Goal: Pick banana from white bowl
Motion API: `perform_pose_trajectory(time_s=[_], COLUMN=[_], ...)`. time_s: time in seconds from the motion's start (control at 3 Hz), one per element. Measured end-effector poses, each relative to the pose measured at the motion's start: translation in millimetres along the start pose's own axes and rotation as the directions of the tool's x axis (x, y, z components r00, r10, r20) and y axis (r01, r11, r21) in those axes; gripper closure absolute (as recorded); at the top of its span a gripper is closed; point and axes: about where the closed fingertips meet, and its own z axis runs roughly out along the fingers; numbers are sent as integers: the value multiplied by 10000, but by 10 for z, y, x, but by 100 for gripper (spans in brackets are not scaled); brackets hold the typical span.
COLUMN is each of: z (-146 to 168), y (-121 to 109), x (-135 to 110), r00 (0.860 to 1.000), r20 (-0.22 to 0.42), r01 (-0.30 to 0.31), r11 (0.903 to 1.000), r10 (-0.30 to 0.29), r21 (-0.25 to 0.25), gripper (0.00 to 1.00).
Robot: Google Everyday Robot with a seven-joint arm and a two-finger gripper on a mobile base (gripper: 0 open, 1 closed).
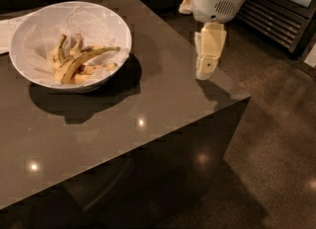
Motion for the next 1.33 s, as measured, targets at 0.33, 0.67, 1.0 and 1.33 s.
perform_pose_trajectory(time_s=[0.33,0.67,1.0,1.33], z=[30,100,157,162], y=[-34,-272,-561,-741], x=[-16,-108,-322,-580], r00=[9997,9988,9932,9817], r20=[229,348,553,709], r01=[77,351,1022,1751], r11=[9999,9993,9947,9841], r10=[-78,-354,-1024,-1769], r21=[74,101,60,306], gripper=[0,0,0,0])
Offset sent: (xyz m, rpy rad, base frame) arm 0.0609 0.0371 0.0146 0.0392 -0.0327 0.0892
